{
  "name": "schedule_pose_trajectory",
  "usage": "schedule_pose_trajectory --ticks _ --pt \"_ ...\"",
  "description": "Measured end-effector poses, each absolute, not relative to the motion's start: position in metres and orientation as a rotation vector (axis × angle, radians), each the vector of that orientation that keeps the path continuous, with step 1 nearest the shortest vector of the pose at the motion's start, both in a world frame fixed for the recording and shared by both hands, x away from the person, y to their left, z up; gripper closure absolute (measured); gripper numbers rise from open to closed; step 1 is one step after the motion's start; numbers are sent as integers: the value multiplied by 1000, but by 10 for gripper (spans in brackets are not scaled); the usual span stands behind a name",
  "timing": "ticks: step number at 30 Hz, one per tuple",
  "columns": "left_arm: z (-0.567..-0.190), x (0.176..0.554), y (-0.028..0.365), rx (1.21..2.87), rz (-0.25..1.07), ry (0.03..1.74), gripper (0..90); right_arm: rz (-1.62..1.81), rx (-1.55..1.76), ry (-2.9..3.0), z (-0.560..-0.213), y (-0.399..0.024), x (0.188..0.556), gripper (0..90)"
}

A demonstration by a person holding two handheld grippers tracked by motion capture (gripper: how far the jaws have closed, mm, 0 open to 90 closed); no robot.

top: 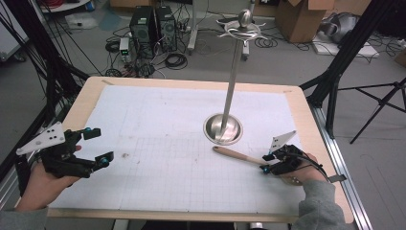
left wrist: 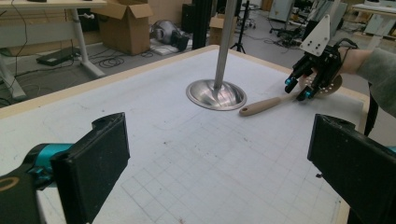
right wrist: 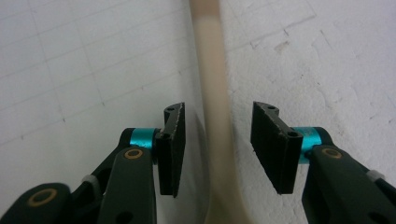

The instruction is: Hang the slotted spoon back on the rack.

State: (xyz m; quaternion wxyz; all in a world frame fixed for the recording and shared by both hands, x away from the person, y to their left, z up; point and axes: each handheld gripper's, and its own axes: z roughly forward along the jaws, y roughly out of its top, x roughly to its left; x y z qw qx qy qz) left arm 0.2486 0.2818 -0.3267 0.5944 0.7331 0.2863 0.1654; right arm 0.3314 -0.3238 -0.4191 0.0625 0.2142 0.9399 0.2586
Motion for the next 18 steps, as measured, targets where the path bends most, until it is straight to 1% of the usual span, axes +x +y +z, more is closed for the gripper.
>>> schedule_pose_trajectory --ticks 2,6,12,16,18 --pt "-327 248 282 1704 383 663 60 769 653 2843 -419 -323 331 587" --pt "-327 248 282 1705 385 664 60 766 651 2846 -420 -323 332 604" --pt "-327 249 281 1708 381 666 60 766 644 2849 -420 -323 332 655" --pt "-327 248 281 1708 382 665 60 784 649 2841 -421 -325 330 694" --pt "-327 248 281 1708 379 663 60 791 639 2842 -421 -325 330 735"
